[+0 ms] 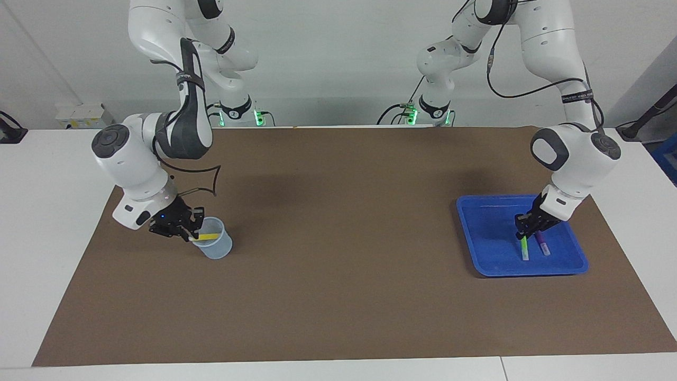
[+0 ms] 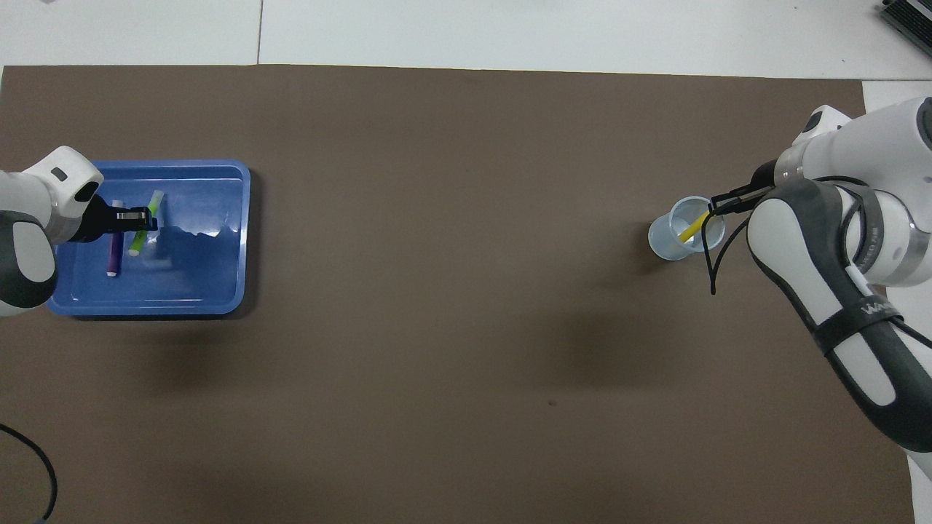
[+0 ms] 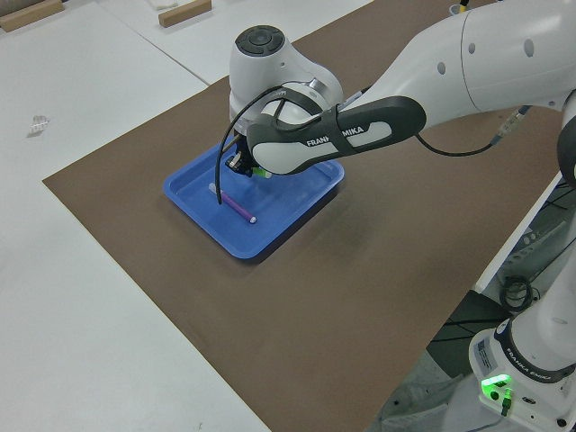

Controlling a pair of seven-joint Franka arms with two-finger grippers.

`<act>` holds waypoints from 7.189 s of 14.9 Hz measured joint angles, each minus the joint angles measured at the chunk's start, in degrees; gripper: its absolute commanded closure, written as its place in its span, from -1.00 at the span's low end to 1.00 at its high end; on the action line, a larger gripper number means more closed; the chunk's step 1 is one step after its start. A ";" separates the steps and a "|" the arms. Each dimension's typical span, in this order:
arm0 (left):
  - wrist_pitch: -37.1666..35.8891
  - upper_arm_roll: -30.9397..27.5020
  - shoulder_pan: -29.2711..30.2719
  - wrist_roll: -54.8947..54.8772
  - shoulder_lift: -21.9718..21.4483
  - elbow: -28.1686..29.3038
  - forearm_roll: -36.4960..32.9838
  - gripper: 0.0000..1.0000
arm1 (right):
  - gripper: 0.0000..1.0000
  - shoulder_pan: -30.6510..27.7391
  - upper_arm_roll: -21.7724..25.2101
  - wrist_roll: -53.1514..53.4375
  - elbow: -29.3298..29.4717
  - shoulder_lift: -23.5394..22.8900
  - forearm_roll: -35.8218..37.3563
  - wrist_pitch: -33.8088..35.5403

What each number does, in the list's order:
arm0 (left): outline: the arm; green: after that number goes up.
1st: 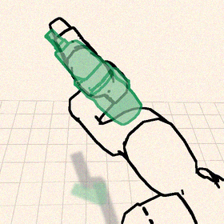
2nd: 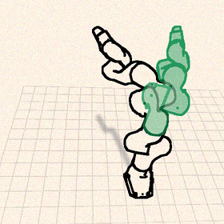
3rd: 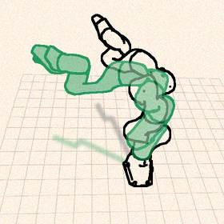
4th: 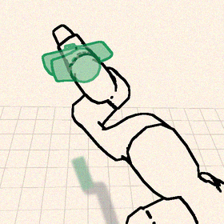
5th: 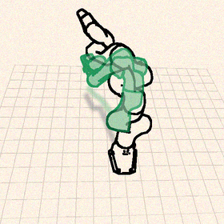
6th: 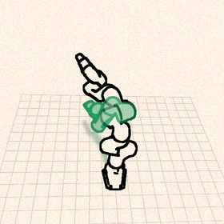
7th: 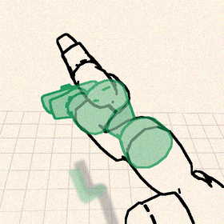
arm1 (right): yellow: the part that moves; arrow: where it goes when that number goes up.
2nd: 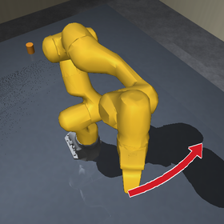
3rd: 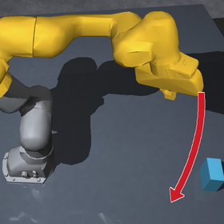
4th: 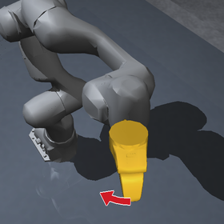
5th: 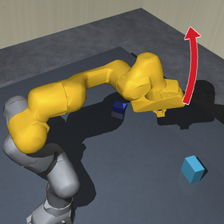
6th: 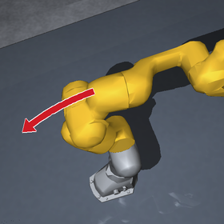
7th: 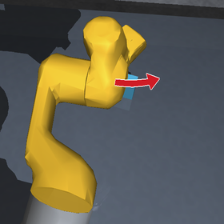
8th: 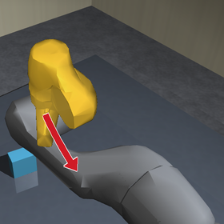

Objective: Right arm passes pens to left for tray arrangement
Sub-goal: 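Pull the yellow pen from the cup with the right gripper, then bring the yellow pen toward the left gripper while the left gripper approaches, then grasp the yellow pen with the left gripper from the right gripper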

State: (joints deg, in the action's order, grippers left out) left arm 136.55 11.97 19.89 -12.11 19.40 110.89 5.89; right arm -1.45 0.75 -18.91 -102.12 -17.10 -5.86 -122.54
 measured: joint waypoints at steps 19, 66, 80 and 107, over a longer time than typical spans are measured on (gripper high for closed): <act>-0.93 1.08 -1.01 8.39 -0.25 -1.12 0.00 -0.23 | 0.87 -0.01 -0.02 1.90 12.03 6.90 -0.01 24.08; -17.27 9.15 -36.79 139.02 -13.51 -9.68 9.02 -0.46 | 0.87 20.61 -3.13 61.31 8.18 10.39 -26.20 16.34; -14.89 9.47 -38.14 141.45 -13.85 -9.62 9.02 0.44 | 0.87 20.61 -3.13 61.31 7.65 10.59 -26.20 16.34; -14.69 8.78 -37.93 137.93 -14.35 -9.72 8.68 1.00 | 0.48 20.68 -3.24 61.31 7.50 10.90 -26.30 17.10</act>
State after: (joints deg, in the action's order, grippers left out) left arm 121.87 20.75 -18.04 125.82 5.05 101.17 14.58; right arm 19.23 -2.50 42.40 -94.62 -6.20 -32.16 -105.44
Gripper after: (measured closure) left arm 0.815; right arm 0.811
